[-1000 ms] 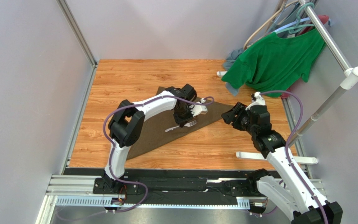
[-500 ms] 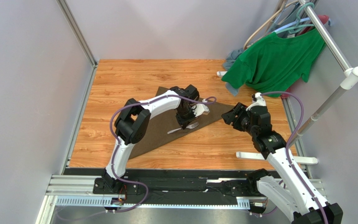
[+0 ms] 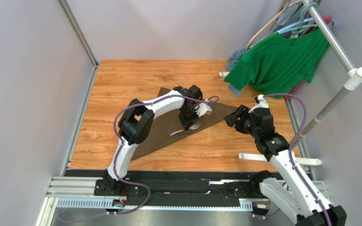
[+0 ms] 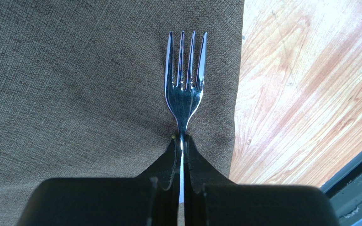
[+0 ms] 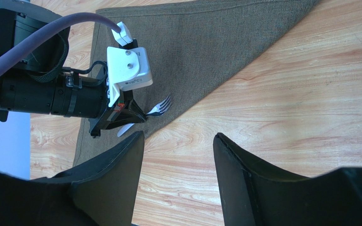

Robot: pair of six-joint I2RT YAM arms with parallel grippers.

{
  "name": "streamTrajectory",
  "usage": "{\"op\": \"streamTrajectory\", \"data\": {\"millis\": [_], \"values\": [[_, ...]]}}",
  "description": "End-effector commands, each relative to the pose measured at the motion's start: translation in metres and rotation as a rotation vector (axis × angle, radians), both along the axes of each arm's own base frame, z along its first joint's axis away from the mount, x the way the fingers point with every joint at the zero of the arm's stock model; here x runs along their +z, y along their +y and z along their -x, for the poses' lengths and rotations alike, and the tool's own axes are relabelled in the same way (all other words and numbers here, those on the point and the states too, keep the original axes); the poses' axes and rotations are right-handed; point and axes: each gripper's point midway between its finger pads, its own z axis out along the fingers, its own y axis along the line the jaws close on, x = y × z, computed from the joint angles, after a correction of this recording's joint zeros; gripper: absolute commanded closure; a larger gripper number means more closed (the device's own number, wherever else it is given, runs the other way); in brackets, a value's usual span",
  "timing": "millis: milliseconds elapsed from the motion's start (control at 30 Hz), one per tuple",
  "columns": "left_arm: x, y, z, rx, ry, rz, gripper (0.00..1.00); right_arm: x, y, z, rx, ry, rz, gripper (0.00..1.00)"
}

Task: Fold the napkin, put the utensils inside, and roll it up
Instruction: Place the utensil onto the napkin

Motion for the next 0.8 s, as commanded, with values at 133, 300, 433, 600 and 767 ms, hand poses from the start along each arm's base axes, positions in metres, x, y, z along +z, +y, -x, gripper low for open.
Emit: {"op": "streamTrajectory", "data": {"millis": [133,300,433,600,767], "values": [[0.000,0.000,-0.006,0.026,-0.012,-0.019,1.00,0.007,-0.002,0.000,-0.014,-0.030,-0.015,0.40],[0.001,0.001,-0.008,0.044,-0.009,-0.007,1.00,0.005,-0.001,0.000,-0.014,-0.025,-0.017,0.40],[0.002,0.001,-0.010,0.051,-0.013,0.000,1.00,0.005,-0.001,0.000,-0.016,-0.025,-0.021,0.40],[0.003,0.003,-0.012,0.067,-0.016,-0.001,1.00,0.005,-0.001,0.000,-0.013,-0.024,-0.019,0.40],[0.002,0.004,-0.012,0.076,-0.016,0.000,1.00,0.004,-0.001,0.001,-0.015,-0.020,-0.021,0.40]]}}
